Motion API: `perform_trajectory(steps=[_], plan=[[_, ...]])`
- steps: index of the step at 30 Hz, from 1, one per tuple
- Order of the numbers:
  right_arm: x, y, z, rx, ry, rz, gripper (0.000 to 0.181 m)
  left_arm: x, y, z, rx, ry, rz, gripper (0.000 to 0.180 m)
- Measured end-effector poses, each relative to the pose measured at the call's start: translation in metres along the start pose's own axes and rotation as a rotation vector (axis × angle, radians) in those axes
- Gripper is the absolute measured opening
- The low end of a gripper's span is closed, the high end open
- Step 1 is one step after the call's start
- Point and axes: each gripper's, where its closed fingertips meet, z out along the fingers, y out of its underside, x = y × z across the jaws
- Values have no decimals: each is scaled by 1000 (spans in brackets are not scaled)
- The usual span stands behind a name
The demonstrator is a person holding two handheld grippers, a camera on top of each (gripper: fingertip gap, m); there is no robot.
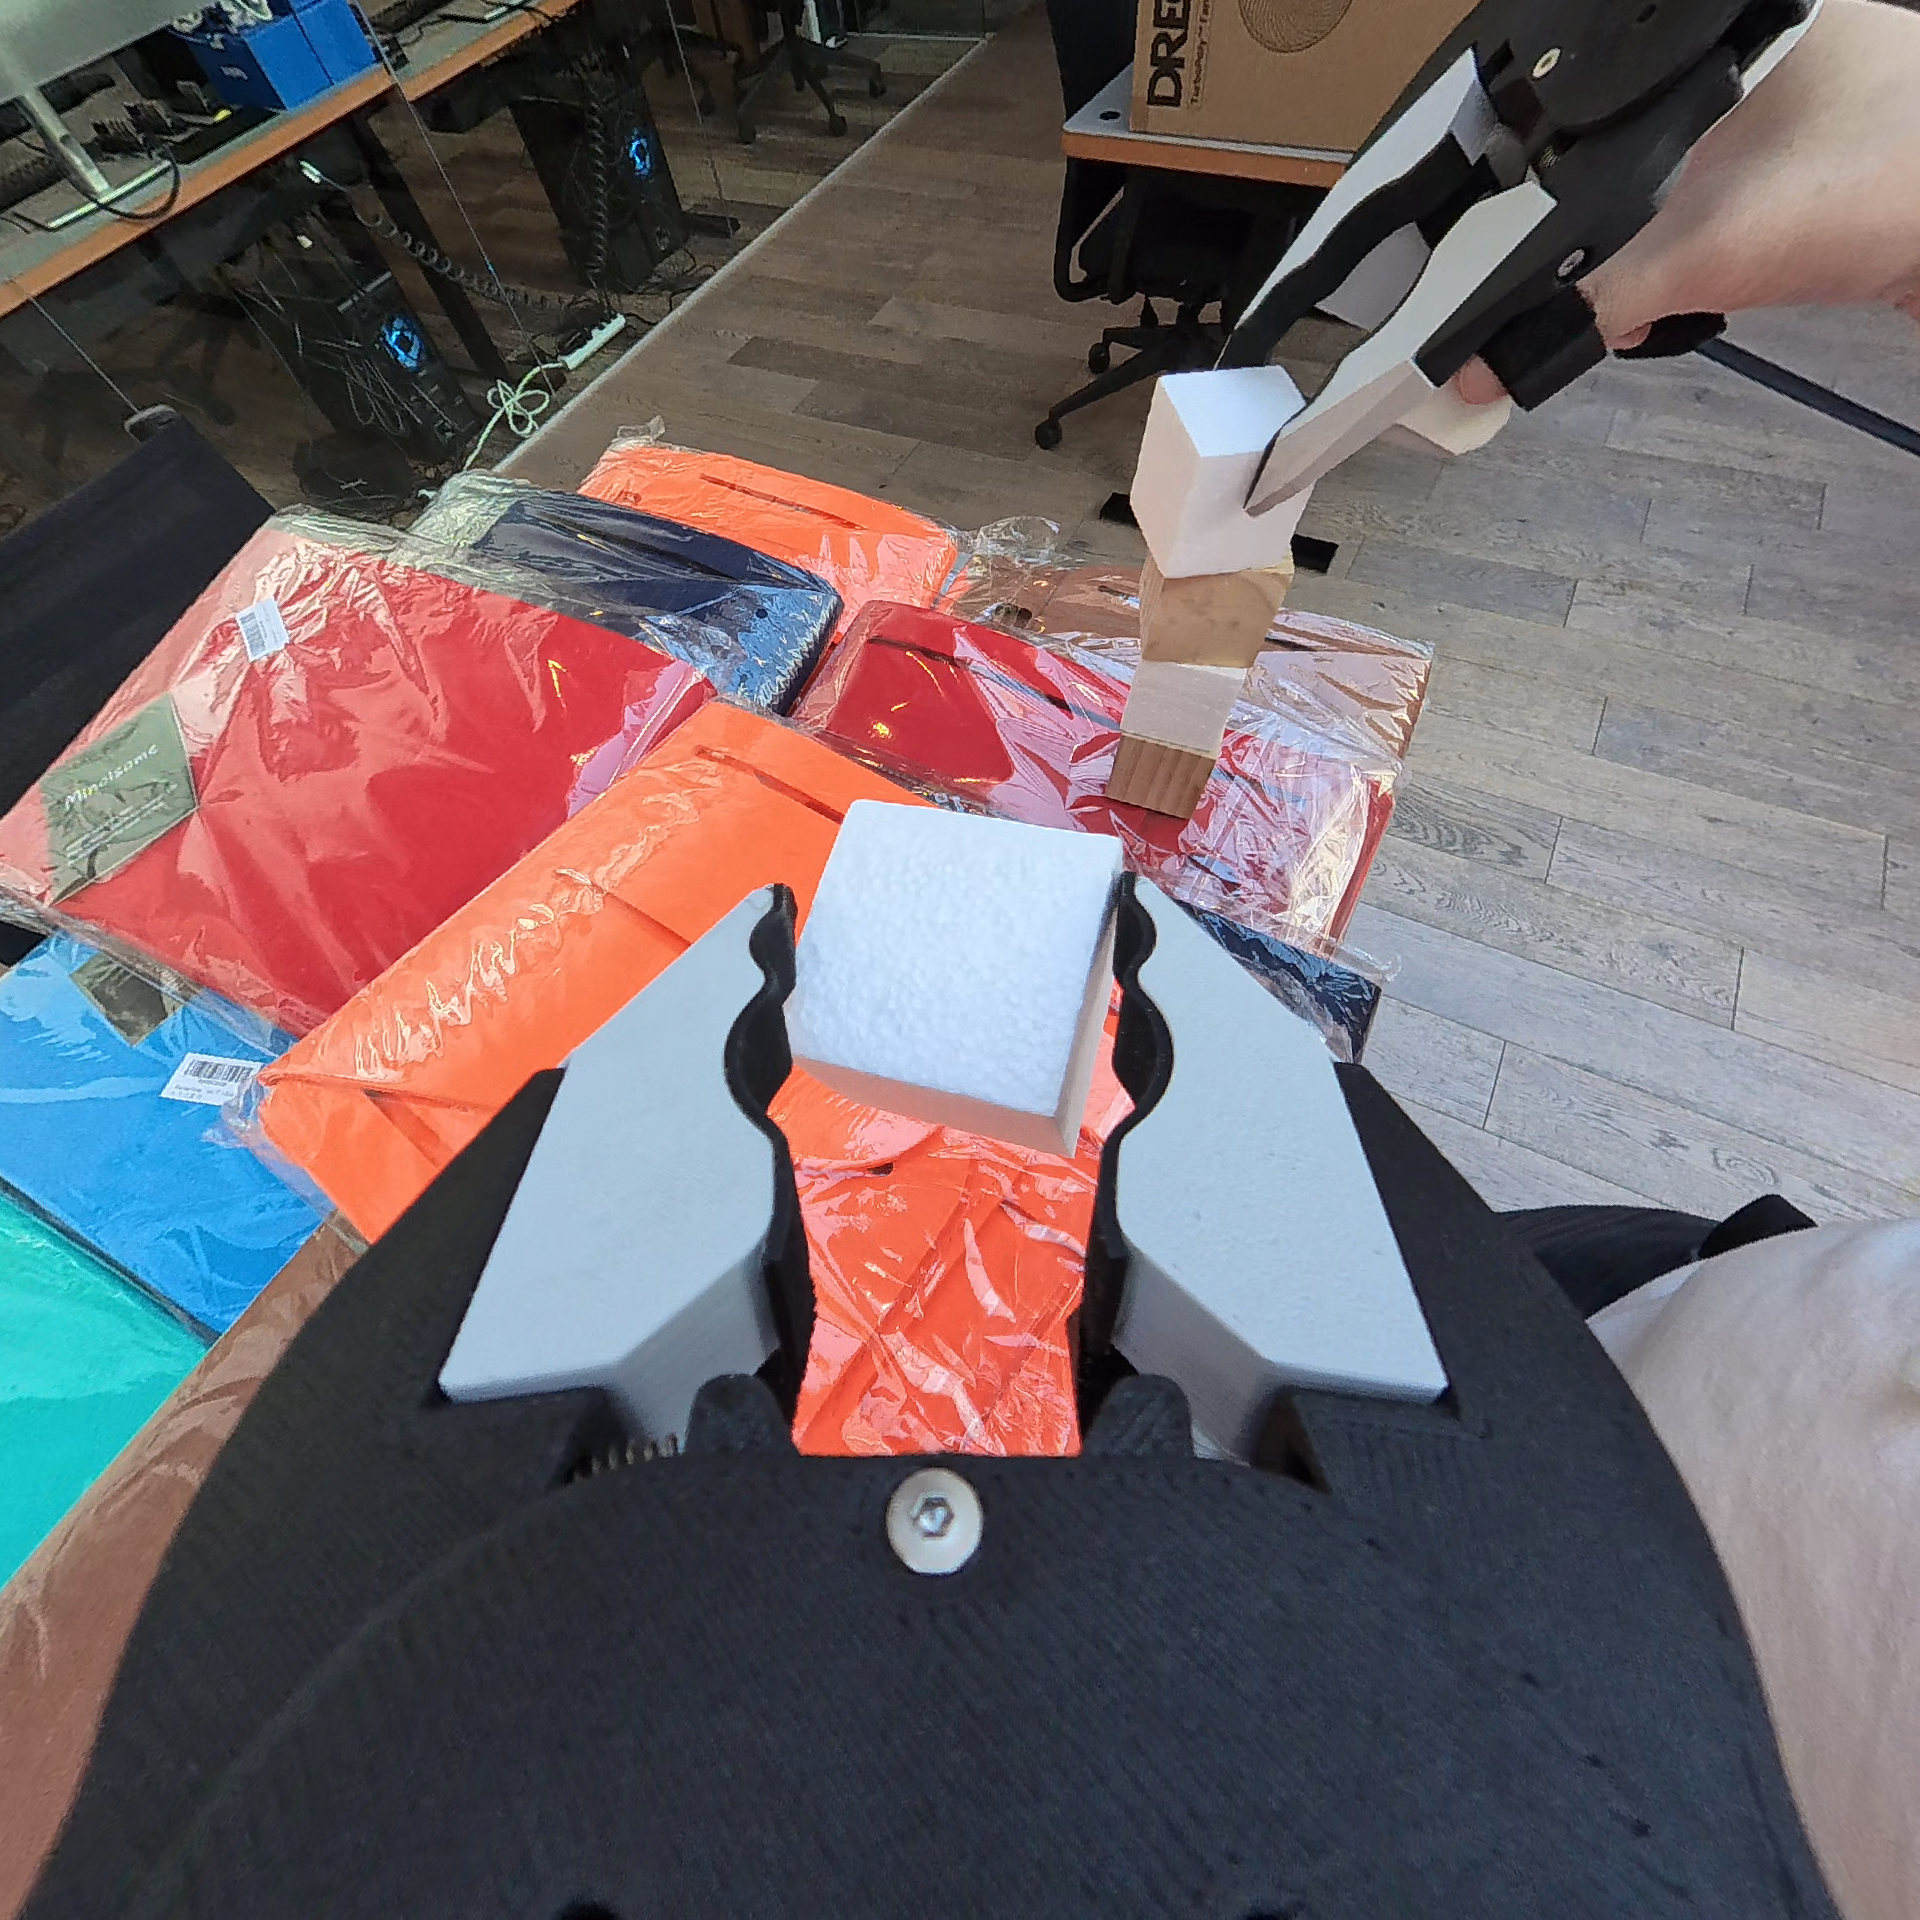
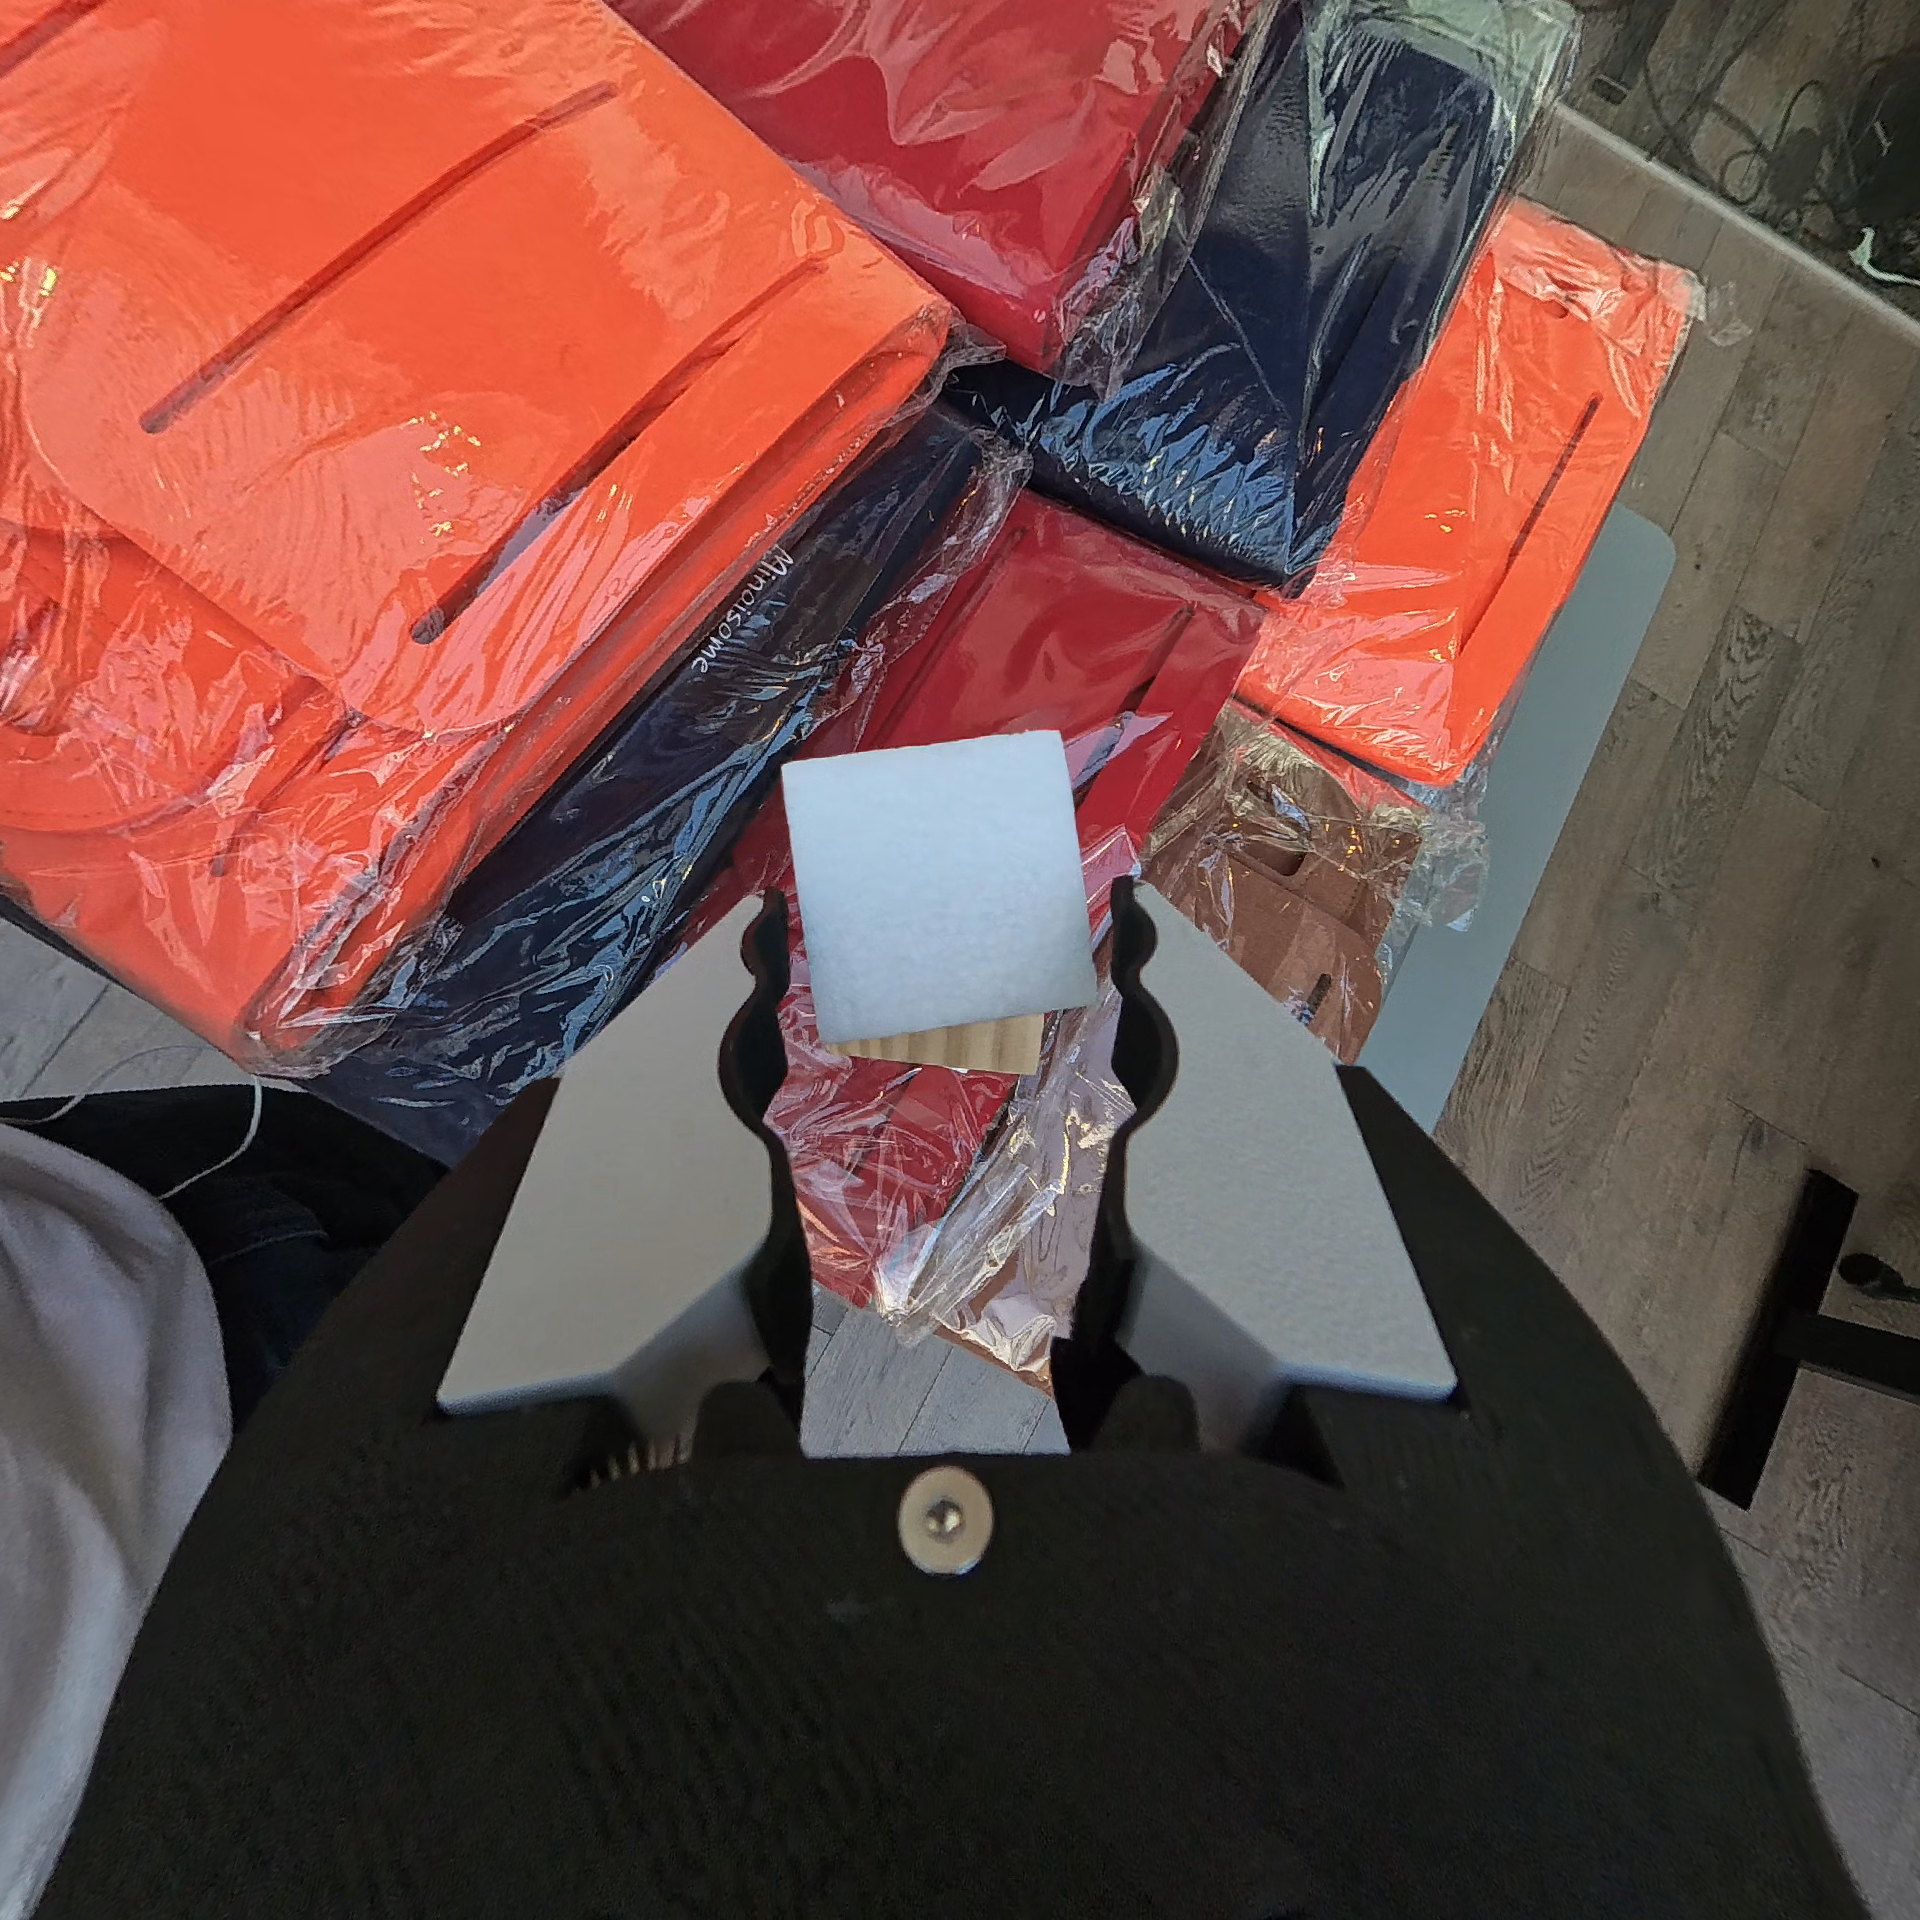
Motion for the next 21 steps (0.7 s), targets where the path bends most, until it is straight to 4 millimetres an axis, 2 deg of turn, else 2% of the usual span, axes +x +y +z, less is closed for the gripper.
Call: perform_trajectory(steps=[11, 14, 17, 21], plan=[[-5, -1, -2, 33, 15, -46, 68, 7, -7, 8, 7, 26, 16, 61], [-5, -2, -8, 57, 14, -42, 78, 12, -13, 10, 30, 48, 7, 61], [-10, -16, -32, 170, 32, -83, 87, 34, -34, 21, 118, 195, -55, 60], [-49, -46, -77, 424, -97, -241, 80, 63, -66, 51, 203, 417, -115, 60]])
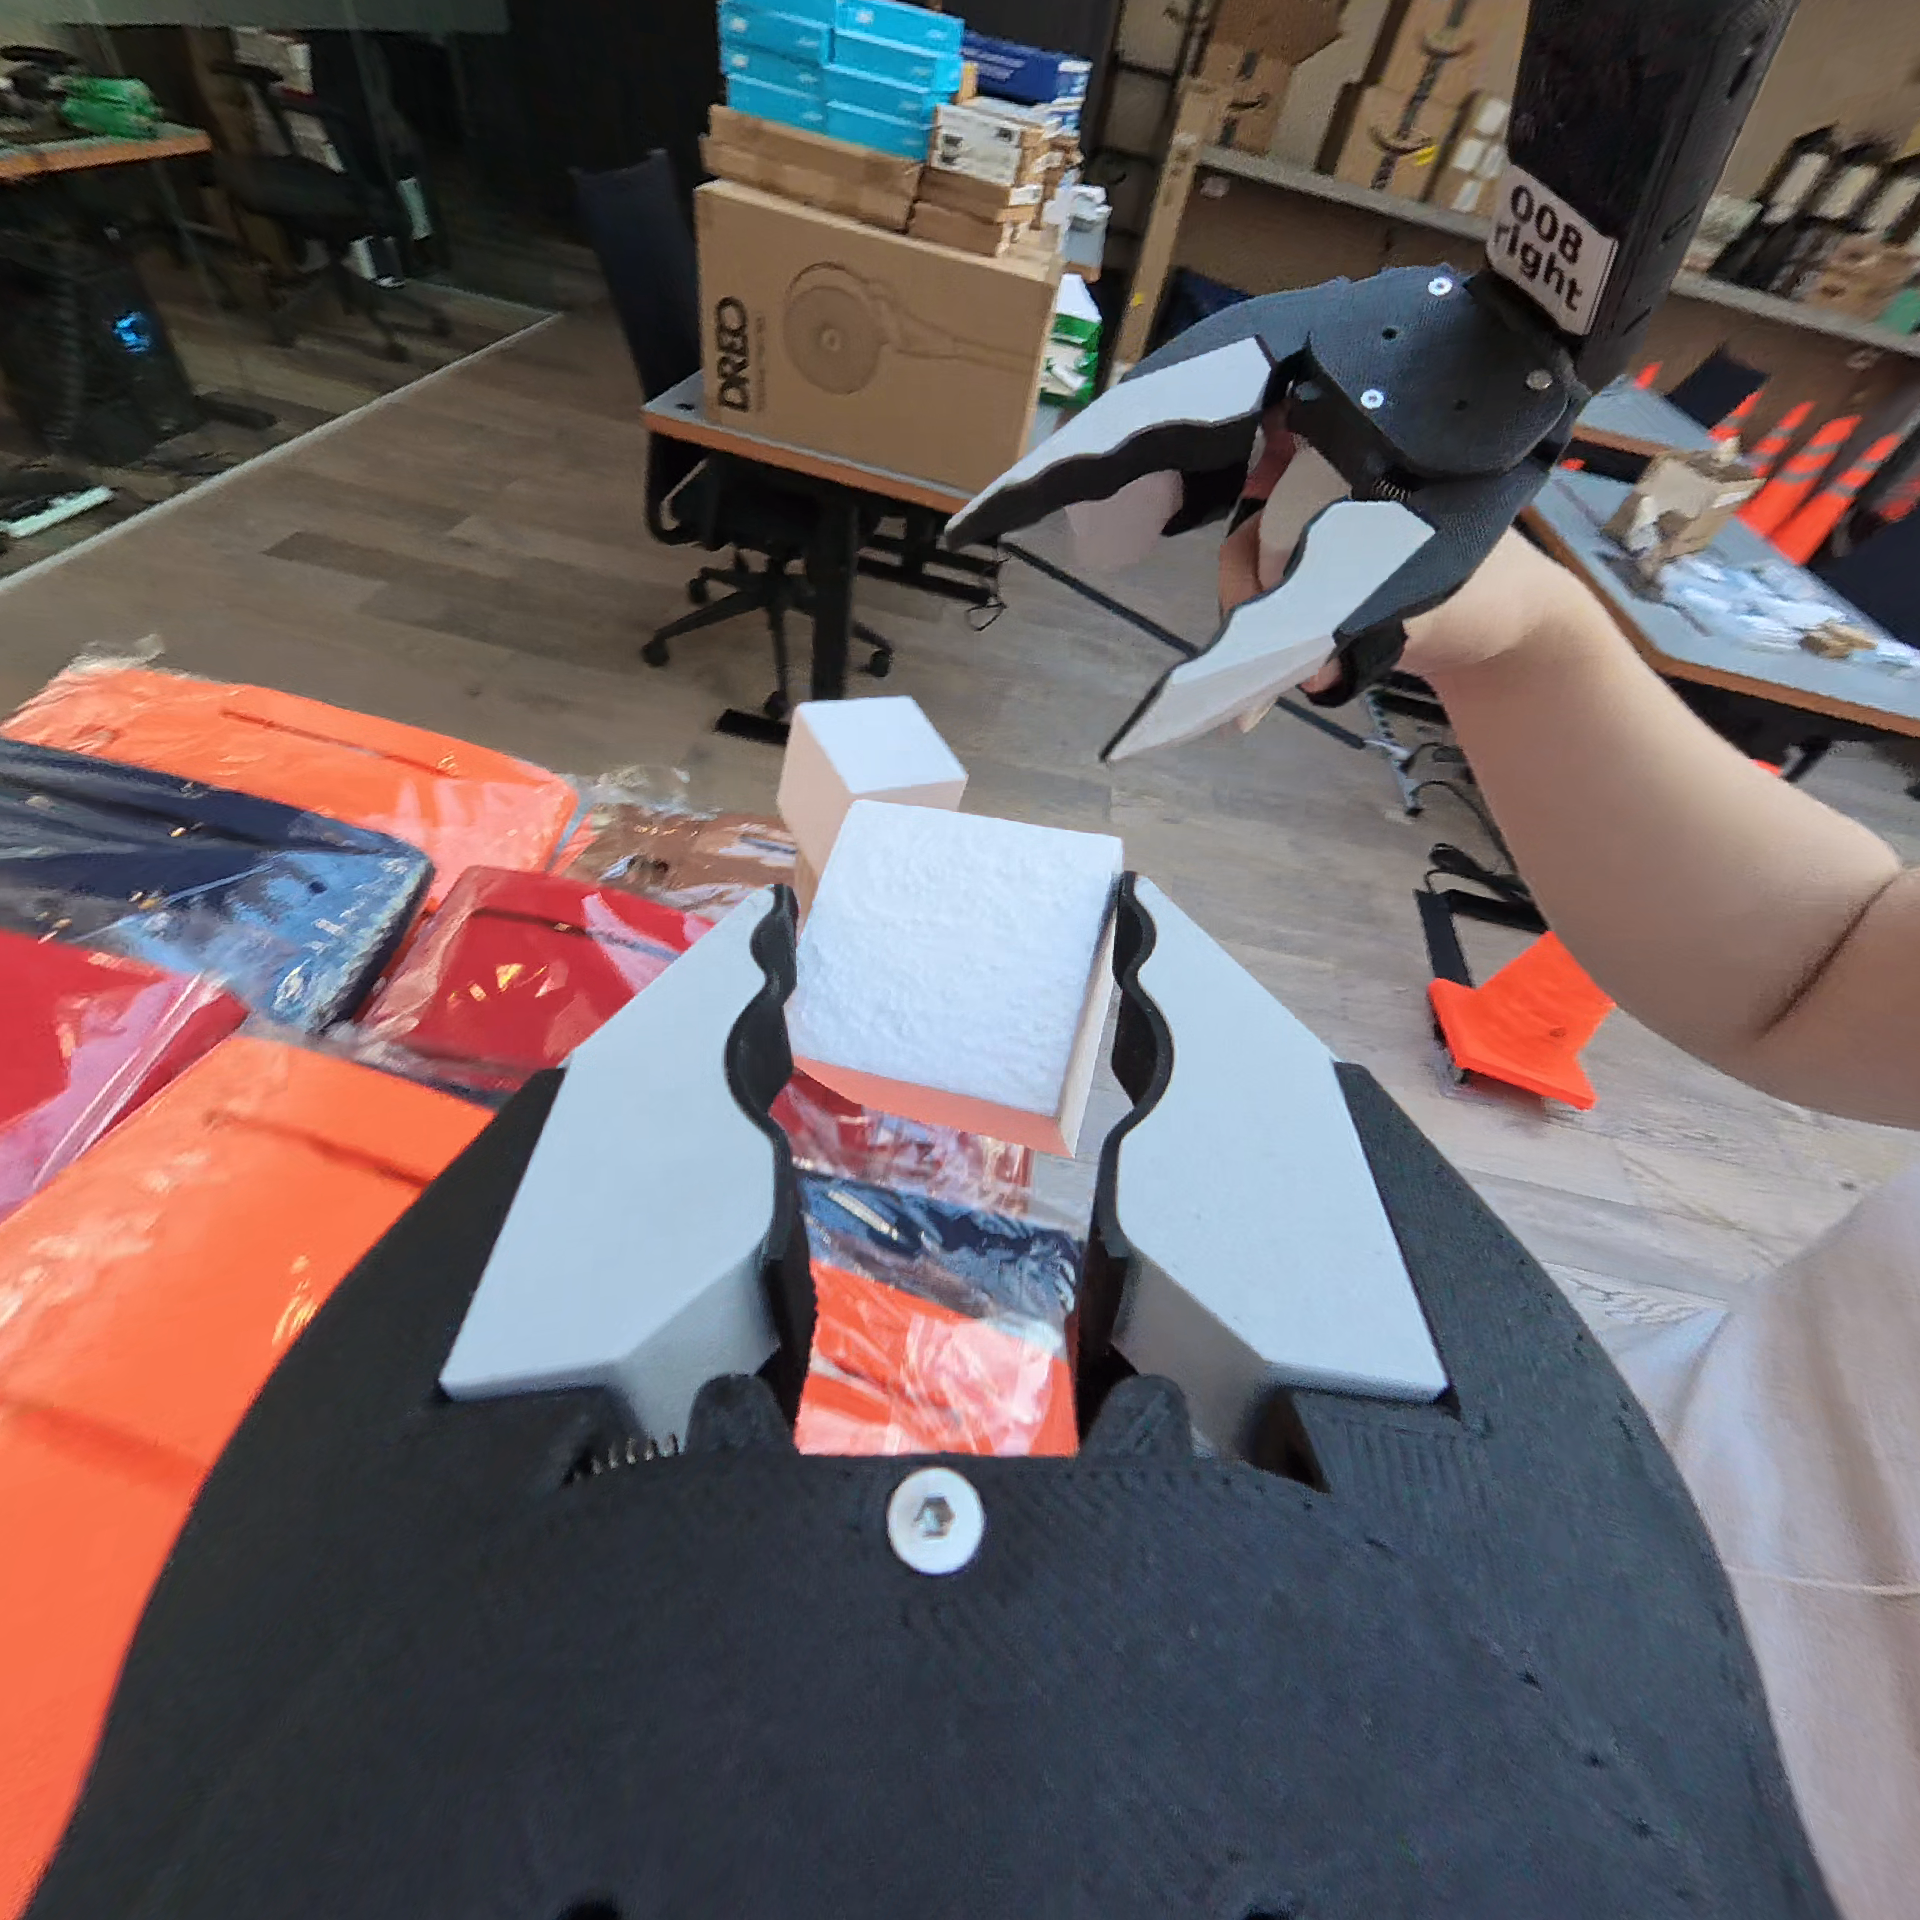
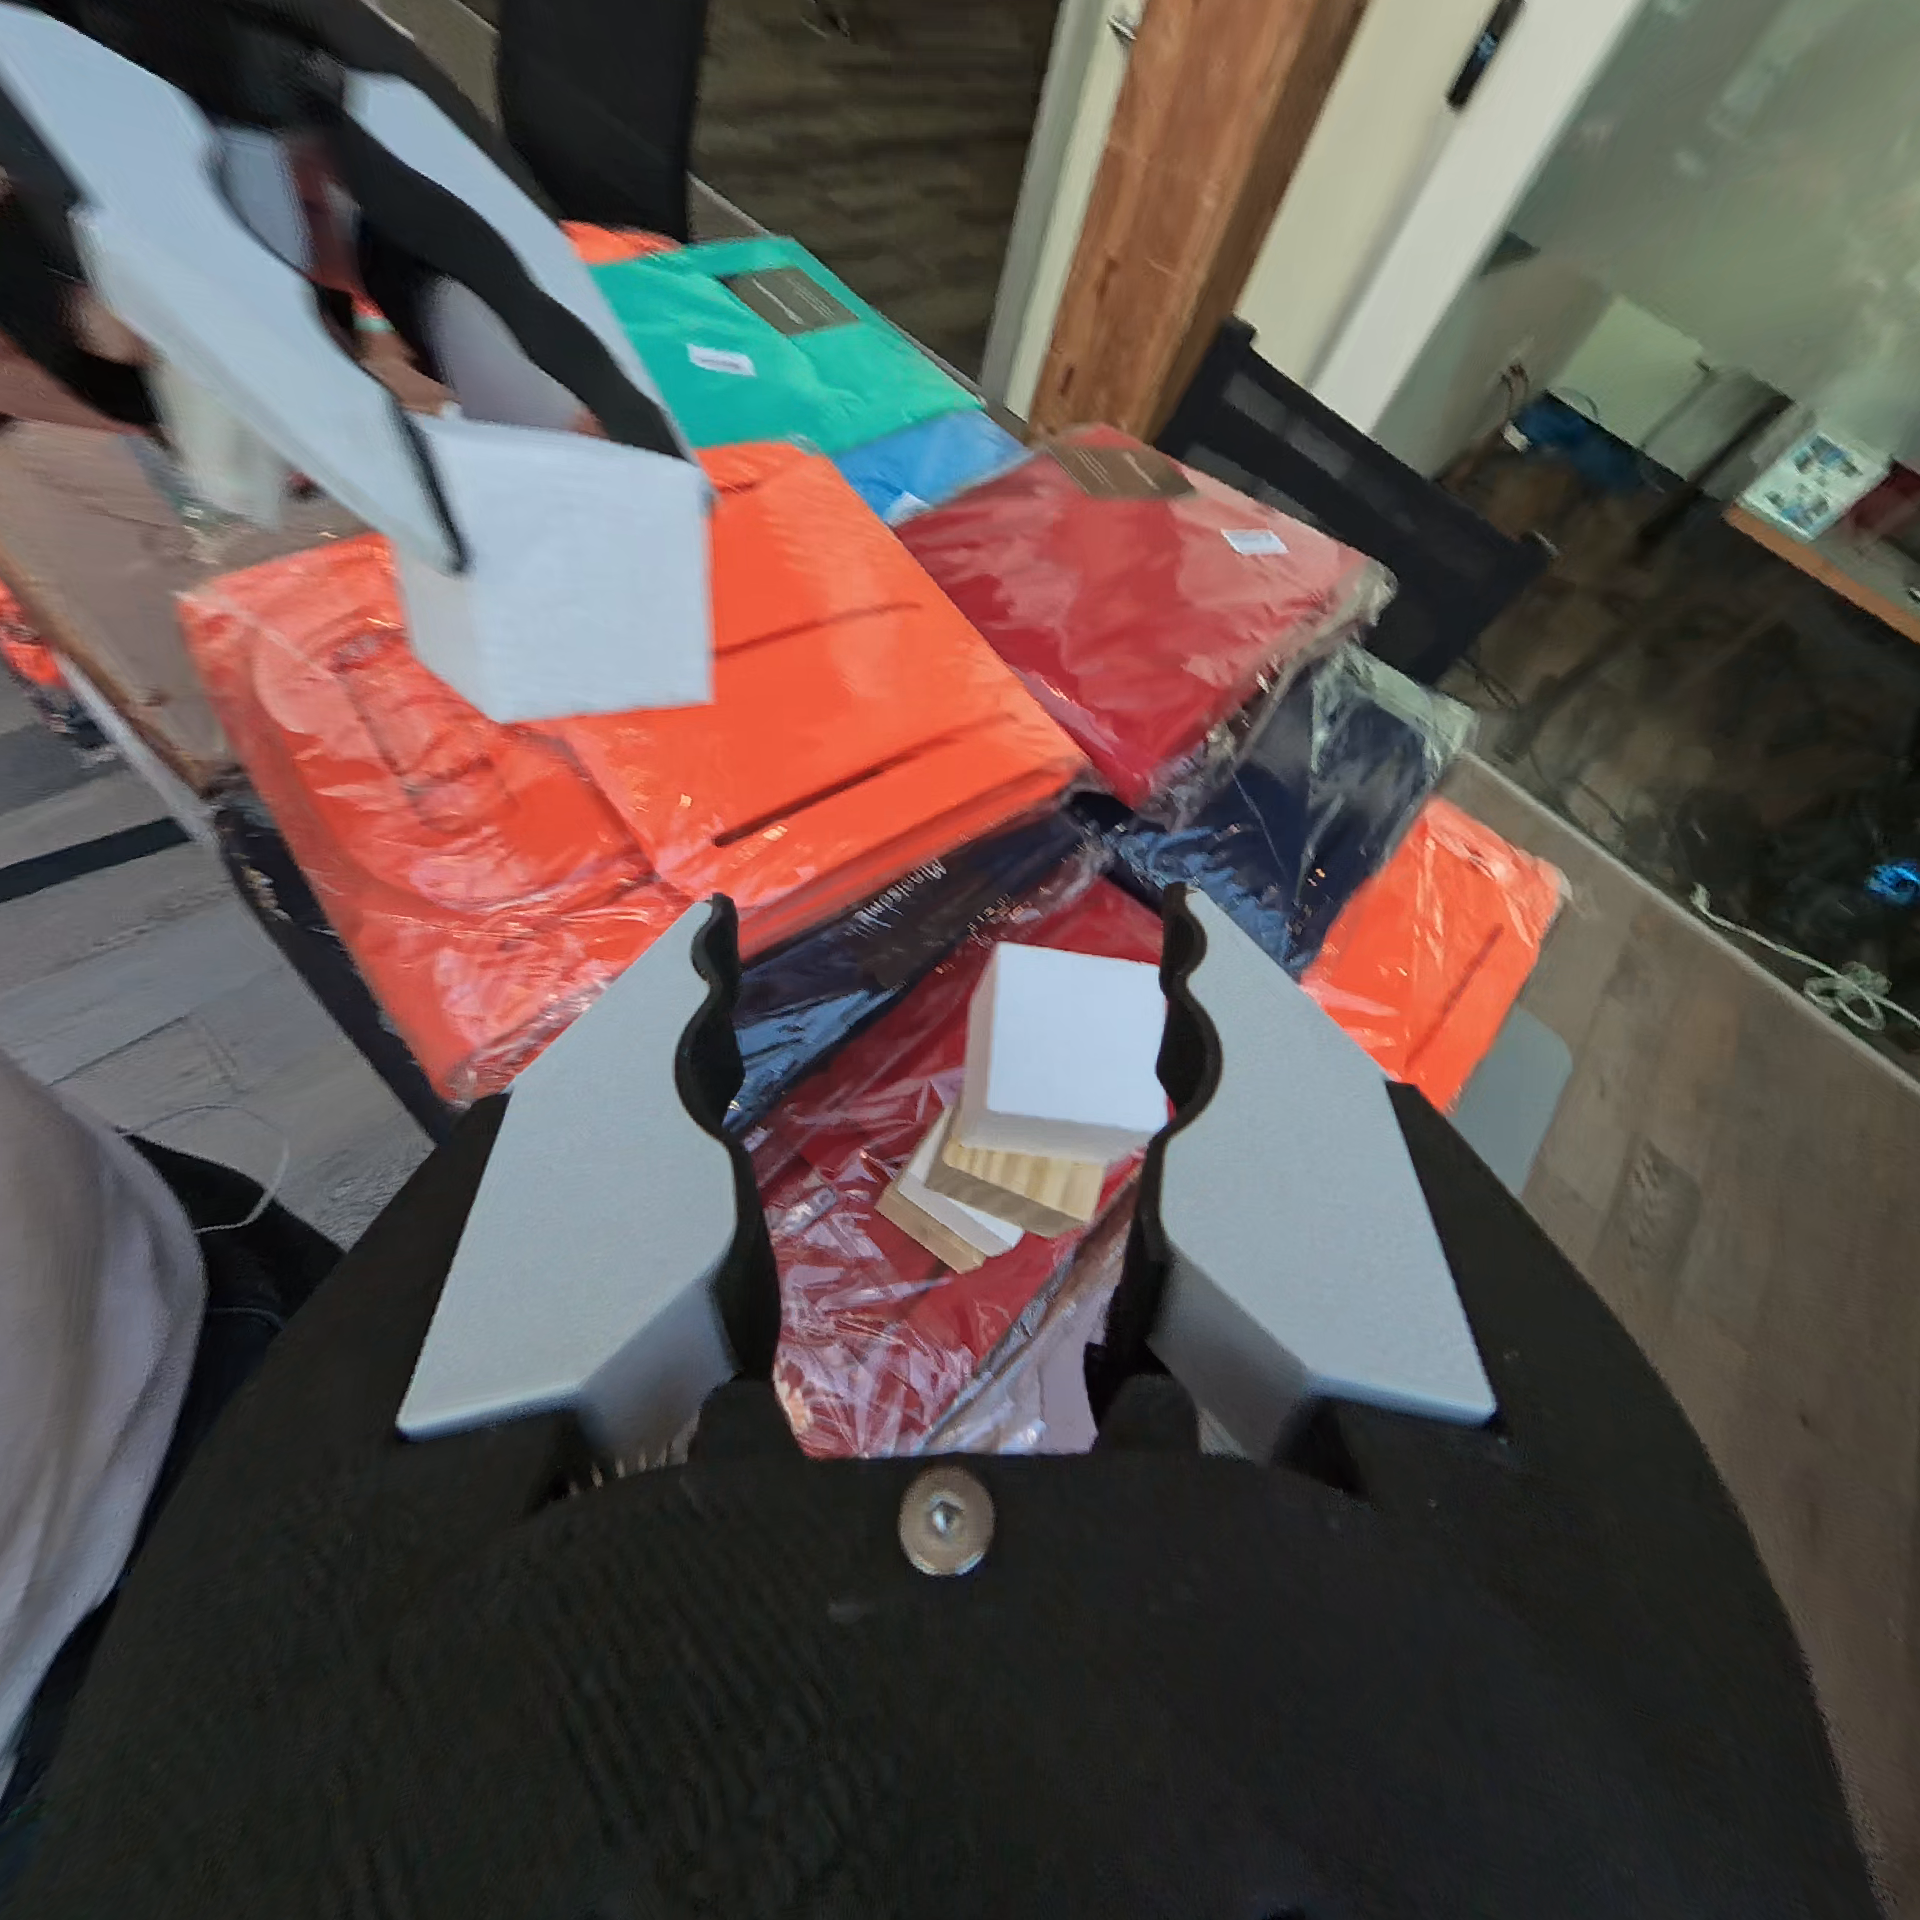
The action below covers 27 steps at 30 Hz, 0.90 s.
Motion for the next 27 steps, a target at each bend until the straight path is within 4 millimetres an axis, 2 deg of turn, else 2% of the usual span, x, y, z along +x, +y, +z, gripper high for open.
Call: perform_trajectory(steps=[3, 7, 10, 11, 13, 15, 16, 17, 18, 19, 21, 24, 27], plan=[[-24, -19, -2, 85, -202, 45, 78, 11, -17, 29, 27, 127, 25, 60], [-29, -33, -4, 152, -314, 112, 73, 27, -39, 50, 55, 227, 74, 60], [-33, -39, -13, 205, -383, 160, 67, 35, -47, 59, 46, 256, 106, 60], [-32, -38, -14, 204, -390, 172, 67, 37, -49, 62, 45, 266, 113, 60], [-28, -32, -15, 175, -376, 162, 54, 41, -54, 68, 51, 282, 127, 60], [-20, -31, -18, 161, -348, 142, 52, 39, -59, 75, 56, 264, 157, 62], [-11, -32, -19, 159, -307, 131, 52, 37, -64, 76, 67, 253, 162, 77], [3, -32, -21, 147, -239, 122, 52, 31, -69, 74, 66, 224, 157, 94], [17, -30, -22, 116, -174, 120, 52, 22, -73, 70, 63, 183, 144, 100], [29, -28, -24, 84, -131, 125, 52, 12, -78, 62, 75, 138, 131, 99], [48, -17, -24, 1, -45, 149, 52, -8, -80, 38, 105, 31, 120, 87], [57, 11, -25, -276, 13, 67, 53, -32, -54, 3, 52, -112, 118, 81], [50, 17, -14, -523, -60, 41, 53, -50, -11, -24, -73, -225, 84, 81]])
